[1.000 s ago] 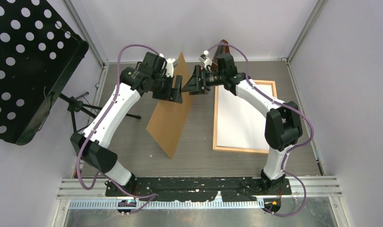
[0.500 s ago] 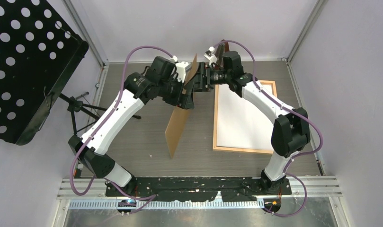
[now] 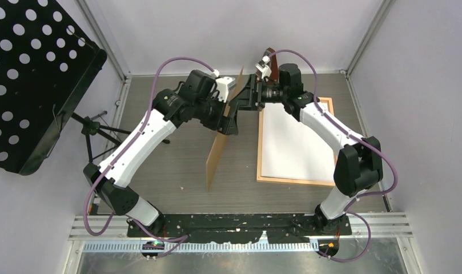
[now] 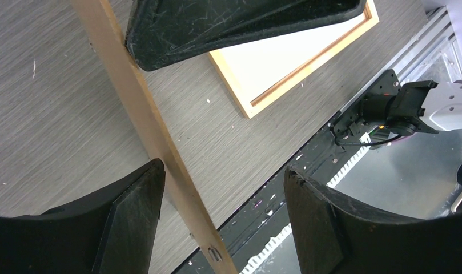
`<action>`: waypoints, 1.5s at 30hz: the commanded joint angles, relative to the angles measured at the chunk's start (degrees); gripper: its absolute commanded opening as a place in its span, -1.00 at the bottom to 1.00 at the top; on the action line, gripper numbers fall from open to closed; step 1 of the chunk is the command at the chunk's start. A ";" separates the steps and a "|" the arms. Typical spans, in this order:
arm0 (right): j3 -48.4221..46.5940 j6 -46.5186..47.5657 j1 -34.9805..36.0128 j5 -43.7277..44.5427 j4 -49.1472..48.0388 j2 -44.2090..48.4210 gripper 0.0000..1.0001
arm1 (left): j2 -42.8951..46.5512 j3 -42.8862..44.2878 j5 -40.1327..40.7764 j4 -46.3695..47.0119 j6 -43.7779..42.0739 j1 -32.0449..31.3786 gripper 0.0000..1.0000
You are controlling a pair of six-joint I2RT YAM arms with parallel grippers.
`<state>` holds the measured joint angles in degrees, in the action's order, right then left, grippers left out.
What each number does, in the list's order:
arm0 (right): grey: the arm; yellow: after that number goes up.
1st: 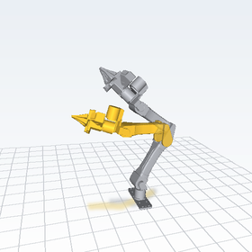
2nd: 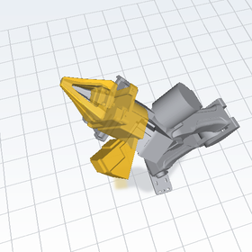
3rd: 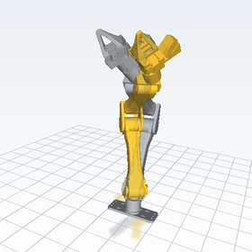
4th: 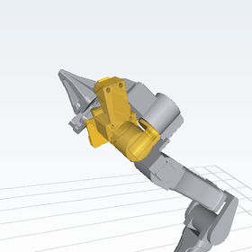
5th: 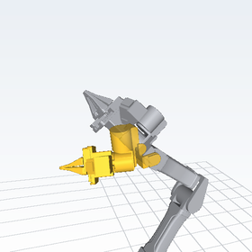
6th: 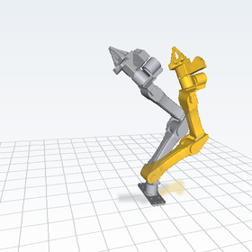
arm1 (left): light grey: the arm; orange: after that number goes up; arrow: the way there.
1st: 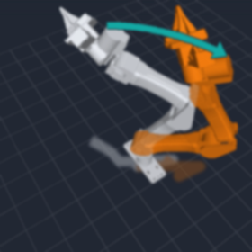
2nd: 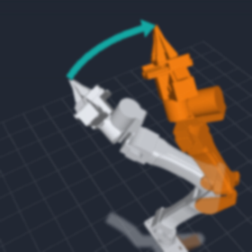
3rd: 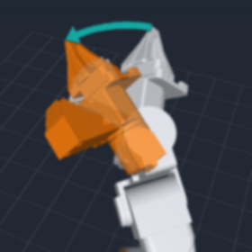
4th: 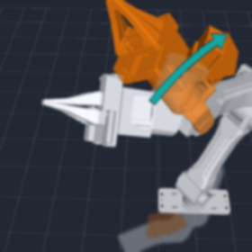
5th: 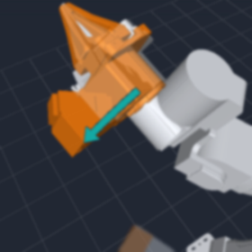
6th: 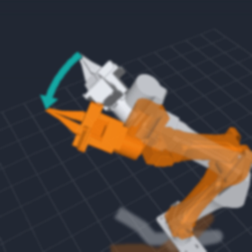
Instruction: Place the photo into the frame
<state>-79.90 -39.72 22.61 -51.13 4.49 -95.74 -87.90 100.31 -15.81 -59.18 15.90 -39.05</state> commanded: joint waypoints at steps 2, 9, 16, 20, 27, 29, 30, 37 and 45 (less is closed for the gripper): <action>1.66 -2.03 -0.54 -0.75 -4.97 4.12 0.83 | 0.33 1.39 -1.96 2.83 -0.96 -0.68 0.49; 3.47 -2.99 -0.89 -0.52 -7.12 5.86 0.83 | 0.93 0.88 -2.12 3.12 -1.19 -0.77 0.49; 2.49 3.70 -0.85 7.20 3.69 7.82 0.76 | 2.40 0.80 0.10 3.03 -2.20 -0.77 0.49; -0.05 9.63 -0.82 13.72 12.24 8.66 0.70 | 3.31 0.53 1.73 3.02 -2.91 -0.77 0.49; -1.24 11.86 -0.42 17.30 16.47 9.21 0.65 | 4.46 -0.80 2.29 3.71 -3.42 -0.77 0.49; -1.44 11.82 -0.16 17.40 16.59 9.31 0.64 | 4.40 -0.74 1.35 3.94 -3.45 -0.78 0.50; -1.51 11.79 -0.01 17.43 16.55 9.32 0.64 | 4.32 -0.67 0.81 3.94 -3.36 -0.77 0.50; -1.45 11.10 0.25 16.97 16.13 8.56 0.56 | 4.08 0.03 -0.52 3.95 -3.29 -0.79 0.57; 1.74 9.23 0.22 14.91 12.07 7.30 0.21 | 5.78 -1.05 0.51 4.40 -4.58 -0.68 0.58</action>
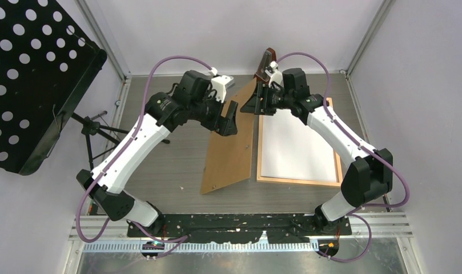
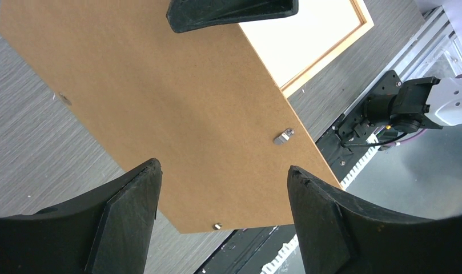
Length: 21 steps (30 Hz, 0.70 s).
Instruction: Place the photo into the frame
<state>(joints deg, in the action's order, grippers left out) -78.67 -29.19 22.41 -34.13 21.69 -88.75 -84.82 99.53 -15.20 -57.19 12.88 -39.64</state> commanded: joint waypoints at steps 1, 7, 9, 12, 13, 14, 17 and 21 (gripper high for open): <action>0.82 -1.22 0.43 -2.11 -5.49 0.01 0.14 | 2.91 -0.48 0.18 2.48 -1.67 -0.03 0.58; 0.50 1.52 0.22 0.17 -4.79 -3.55 -0.39 | 4.55 -1.95 0.51 2.99 -2.01 0.97 0.59; 0.40 2.22 -0.15 1.19 -4.47 -4.58 -0.53 | 5.14 -2.71 0.45 3.31 -1.99 1.53 0.59; 0.22 2.80 -1.12 2.07 -4.18 -5.91 -0.80 | 5.95 -3.82 -0.01 3.71 -1.90 2.59 0.59; 0.38 2.75 -1.91 2.45 -4.19 -5.95 -0.84 | 6.14 -4.20 -0.36 3.79 -1.90 3.01 0.59; 0.76 2.70 -2.36 2.47 -4.64 -6.01 -0.88 | 6.34 -4.48 -0.66 3.94 -1.76 3.47 0.59; 1.92 2.25 -4.82 2.41 -5.09 -5.24 -0.89 | 6.66 -5.33 -1.58 4.30 -1.34 5.06 0.58; 5.79 0.79 -7.99 1.64 -6.84 -2.33 -0.89 | 6.93 -5.75 -1.75 4.45 -1.28 6.71 0.59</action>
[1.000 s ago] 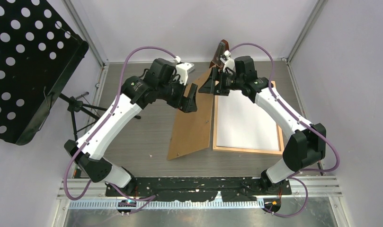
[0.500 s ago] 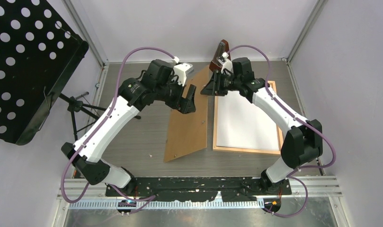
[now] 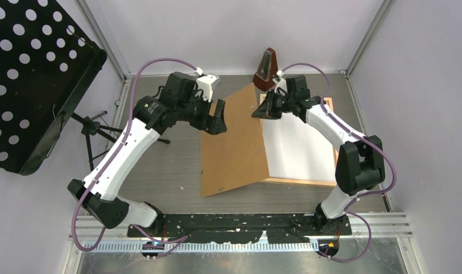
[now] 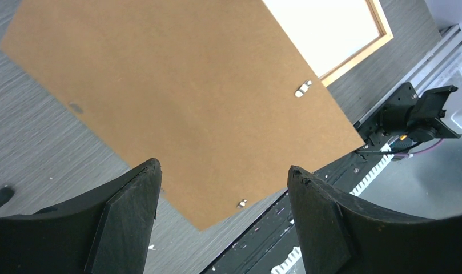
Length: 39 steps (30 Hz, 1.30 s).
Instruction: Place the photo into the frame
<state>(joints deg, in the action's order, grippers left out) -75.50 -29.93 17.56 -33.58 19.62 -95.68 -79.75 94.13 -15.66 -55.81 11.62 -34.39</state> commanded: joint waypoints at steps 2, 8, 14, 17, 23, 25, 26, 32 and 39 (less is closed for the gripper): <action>5.21 0.88 -4.86 0.78 -5.80 6.60 -0.89 | 1.92 -0.64 -1.18 3.09 -0.02 2.10 0.58; 12.62 -1.81 -11.26 -2.98 -10.43 13.61 -0.89 | 1.42 -0.60 -0.92 3.05 -0.42 3.31 0.57; 19.97 -2.55 -17.74 -8.65 -13.76 20.49 -0.89 | -0.79 0.42 -1.44 2.71 -1.52 4.23 0.55; 21.89 -1.66 -22.15 -12.67 -13.81 22.95 -0.89 | -2.36 0.74 -2.27 2.83 -1.86 4.57 0.54; 25.31 -0.50 -29.07 -19.10 -13.47 25.58 -0.89 | -4.69 1.21 -3.13 3.24 -2.04 4.76 0.51; 25.80 -0.44 -31.37 -21.31 -13.46 25.76 -0.89 | -5.33 1.31 -3.24 3.21 -2.11 4.77 0.51; 26.01 -0.14 -32.62 -22.61 -13.51 25.82 -0.89 | -5.55 1.38 -3.28 3.16 -2.12 4.77 0.50; 25.94 2.76 -37.76 -26.53 -10.48 25.78 -0.89 | -6.18 1.00 -3.96 3.47 -1.86 4.82 0.49; 19.63 13.32 -42.21 -28.62 2.19 22.62 -0.89 | -5.88 -0.54 -4.01 4.08 -1.86 4.77 0.48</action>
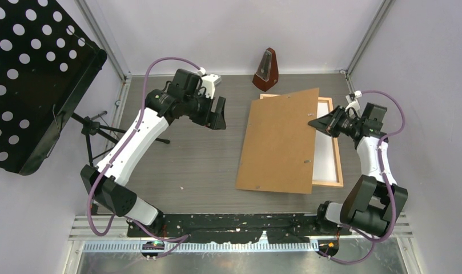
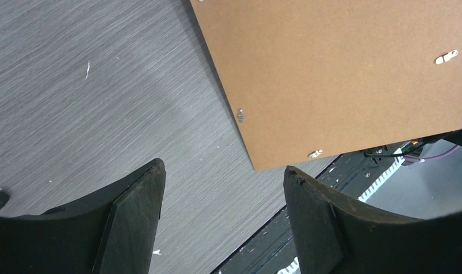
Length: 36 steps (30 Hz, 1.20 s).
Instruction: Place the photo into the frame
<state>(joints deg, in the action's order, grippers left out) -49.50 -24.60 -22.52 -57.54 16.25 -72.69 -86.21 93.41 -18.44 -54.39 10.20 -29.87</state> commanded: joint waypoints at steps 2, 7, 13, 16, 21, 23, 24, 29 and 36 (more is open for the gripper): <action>-8.46 10.46 -3.60 -5.05 8.31 -1.58 -0.89 | 0.69 -0.27 -1.25 2.89 -0.44 0.25 0.48; -14.71 17.47 -6.75 -5.13 17.30 -6.48 -0.89 | 0.79 -1.06 -1.18 3.23 -0.44 0.25 0.47; -23.16 24.71 -9.72 -4.35 25.03 -13.18 -0.89 | 0.66 -1.54 -1.30 3.47 -0.44 0.25 0.47; -26.28 28.33 -10.07 -3.15 27.93 -17.56 -0.89 | 0.53 -1.71 -1.33 3.43 -0.44 0.26 0.47; -31.26 31.78 -10.43 -0.21 30.84 -22.52 -0.89 | 0.86 -2.43 -1.34 3.83 -0.59 0.25 0.47; -33.51 33.21 -10.43 0.60 32.54 -25.17 -0.89 | 0.95 -2.67 -1.28 3.82 -0.68 0.25 0.47; -34.10 33.48 -10.44 0.90 32.93 -26.95 -0.89 | 0.96 -2.74 -1.25 3.93 -0.70 0.25 0.47; -37.15 34.76 -10.44 3.51 33.97 -31.49 -0.89 | 1.07 -3.14 -1.12 4.03 -0.92 0.25 0.46; -42.21 35.41 -10.36 6.09 35.33 -37.34 -0.89 | 0.73 -3.70 -1.07 4.19 -1.12 0.25 0.46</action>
<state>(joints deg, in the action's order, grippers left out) -86.72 6.55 -32.45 -56.40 52.60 -108.20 -86.21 90.19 -18.68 -52.86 10.02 -29.87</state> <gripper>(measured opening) 0.090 0.732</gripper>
